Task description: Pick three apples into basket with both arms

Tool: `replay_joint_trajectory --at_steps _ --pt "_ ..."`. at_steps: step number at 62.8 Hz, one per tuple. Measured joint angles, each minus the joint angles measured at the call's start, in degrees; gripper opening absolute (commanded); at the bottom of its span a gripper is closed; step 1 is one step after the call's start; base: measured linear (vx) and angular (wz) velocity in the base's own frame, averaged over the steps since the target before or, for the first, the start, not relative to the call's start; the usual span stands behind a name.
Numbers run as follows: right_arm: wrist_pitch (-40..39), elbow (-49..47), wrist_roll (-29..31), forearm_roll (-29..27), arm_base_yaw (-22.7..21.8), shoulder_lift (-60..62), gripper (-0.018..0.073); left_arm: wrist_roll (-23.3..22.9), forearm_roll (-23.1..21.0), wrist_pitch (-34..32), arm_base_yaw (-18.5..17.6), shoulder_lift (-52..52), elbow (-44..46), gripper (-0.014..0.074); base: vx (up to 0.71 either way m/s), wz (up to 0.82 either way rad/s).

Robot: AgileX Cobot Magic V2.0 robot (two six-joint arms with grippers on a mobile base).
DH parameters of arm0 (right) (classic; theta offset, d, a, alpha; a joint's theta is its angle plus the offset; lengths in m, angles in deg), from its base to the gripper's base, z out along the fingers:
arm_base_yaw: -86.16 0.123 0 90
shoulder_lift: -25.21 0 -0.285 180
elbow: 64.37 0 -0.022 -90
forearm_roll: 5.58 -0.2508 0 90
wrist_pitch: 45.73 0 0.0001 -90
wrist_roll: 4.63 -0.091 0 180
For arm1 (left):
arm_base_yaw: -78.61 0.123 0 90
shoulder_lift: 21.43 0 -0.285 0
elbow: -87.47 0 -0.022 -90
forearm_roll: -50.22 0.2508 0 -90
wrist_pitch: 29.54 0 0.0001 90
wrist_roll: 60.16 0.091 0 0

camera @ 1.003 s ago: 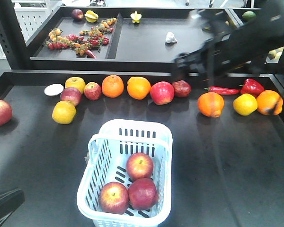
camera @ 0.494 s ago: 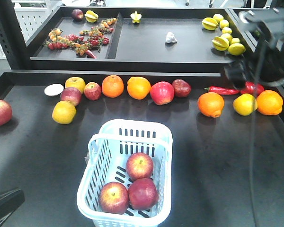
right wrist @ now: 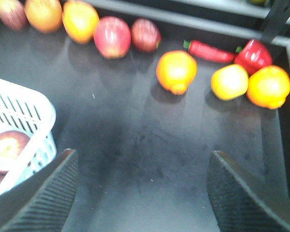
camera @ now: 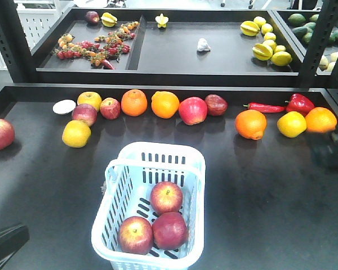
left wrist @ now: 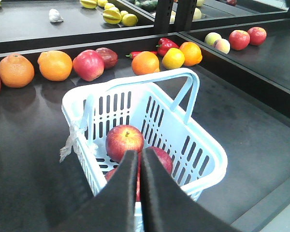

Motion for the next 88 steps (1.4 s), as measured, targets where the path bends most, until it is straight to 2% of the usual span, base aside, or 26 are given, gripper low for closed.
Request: replay_joint_trajectory --at_steps 16,36,47,59,64,70,81,88 --pt "-5.6 14.9 -1.3 -0.1 0.0 15.9 0.0526 0.0 0.0 0.0 0.0 0.0 0.0 -0.0006 0.0 0.0" --pt "-5.3 24.0 -3.7 -1.1 0.0 33.5 0.0526 0.0 0.0 0.0 0.0 0.0 0.0 -0.0006 0.0 0.0" --pt "-6.5 28.1 -3.7 -1.1 0.0 38.8 0.0526 0.0 0.0 0.0 0.0 0.0 0.0 -0.0006 0.0 0.0" --pt "-7.5 32.1 -3.7 -1.1 0.0 39.2 0.0508 0.0 0.0 0.0 0.0 0.0 0.0 -0.0006 0.0 0.0" --pt "-8.1 32.5 -3.7 -1.1 0.0 39.2 0.0455 0.0 0.0 0.0 0.0 0.0 0.0 -0.0006 0.0 0.0" --pt "-9.7 32.5 -3.7 -1.3 0.0 39.2 0.0333 0.0 0.0 0.0 0.0 0.0 0.0 -0.0006 0.0 0.0" --pt "-9.9 32.5 -3.7 -2.7 0.0 39.2 -0.0017 0.0 0.0 0.0 0.0 0.0 0.0 -0.0006 0.0 0.0" --pt "-9.9 32.5 -3.7 -3.6 0.0 39.2 -0.0011 0.0 0.0 0.0 0.0 0.0 0.0 -0.0006 0.0 0.0"
